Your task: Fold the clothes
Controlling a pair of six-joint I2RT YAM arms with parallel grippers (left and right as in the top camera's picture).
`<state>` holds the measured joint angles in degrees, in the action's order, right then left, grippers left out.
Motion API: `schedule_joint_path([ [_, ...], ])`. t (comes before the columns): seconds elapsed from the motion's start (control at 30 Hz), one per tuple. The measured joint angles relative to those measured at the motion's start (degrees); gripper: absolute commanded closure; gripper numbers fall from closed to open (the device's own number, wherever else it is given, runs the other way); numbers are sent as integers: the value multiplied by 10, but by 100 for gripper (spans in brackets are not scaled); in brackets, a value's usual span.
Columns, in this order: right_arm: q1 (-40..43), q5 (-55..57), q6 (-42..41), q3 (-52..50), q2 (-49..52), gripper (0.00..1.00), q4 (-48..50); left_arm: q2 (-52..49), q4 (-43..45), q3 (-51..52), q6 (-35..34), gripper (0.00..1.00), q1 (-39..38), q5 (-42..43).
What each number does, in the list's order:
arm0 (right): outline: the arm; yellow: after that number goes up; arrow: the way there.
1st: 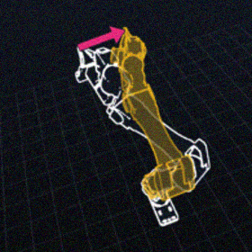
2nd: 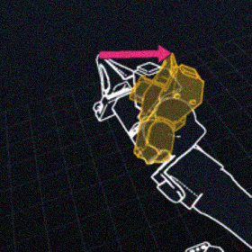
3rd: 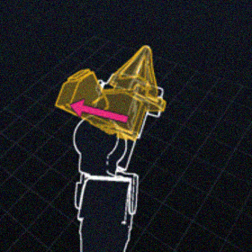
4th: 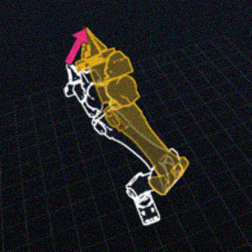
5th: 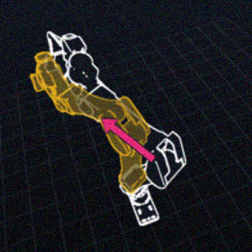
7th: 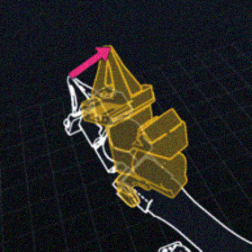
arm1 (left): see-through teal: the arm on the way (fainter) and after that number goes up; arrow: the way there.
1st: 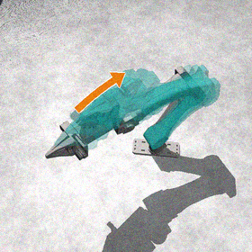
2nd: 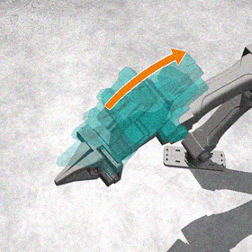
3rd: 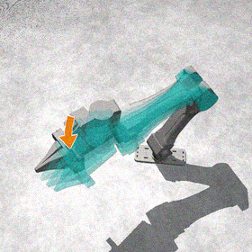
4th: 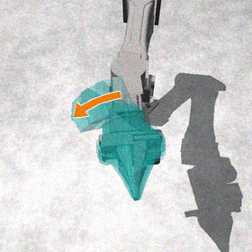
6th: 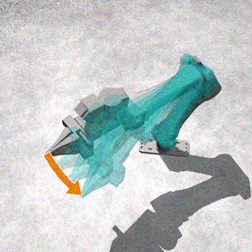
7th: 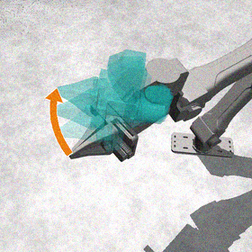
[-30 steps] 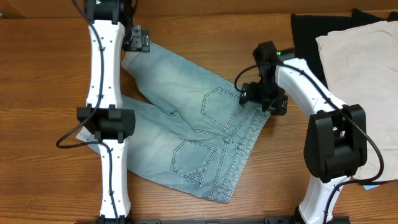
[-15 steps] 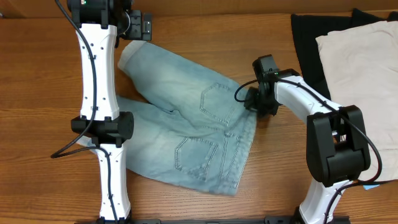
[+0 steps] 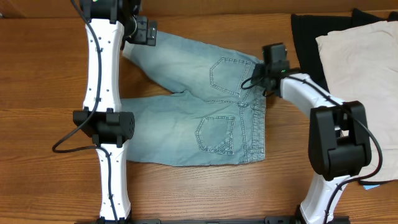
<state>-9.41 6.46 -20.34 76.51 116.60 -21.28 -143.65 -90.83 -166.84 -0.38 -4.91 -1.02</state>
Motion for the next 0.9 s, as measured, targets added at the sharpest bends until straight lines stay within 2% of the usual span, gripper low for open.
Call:
schedule_joint_path([
  [0.07, 12, -31, 20, 53, 0, 23, -80, 0, 11, 38, 8, 1, 0, -1],
  [0.2, 13, -120, 64, 145, -1, 16, -189, 0, 51, 96, 12, 0, 9, 2],
  [0.37, -18, -171, 86, 159, -4, 16, -267, 0, 149, 185, 23, 0, 47, 35],
  [0.57, -47, -170, 91, 160, -4, 14, -284, 0, 227, 264, 25, 0, 77, 58],
  [0.7, -49, -166, 92, 160, -4, 13, -285, 0, 280, 322, 24, 1, 88, 112],
  [0.9, -49, -165, 93, 160, -4, 13, -291, 0, 327, 374, 20, 17, 90, 144],
])
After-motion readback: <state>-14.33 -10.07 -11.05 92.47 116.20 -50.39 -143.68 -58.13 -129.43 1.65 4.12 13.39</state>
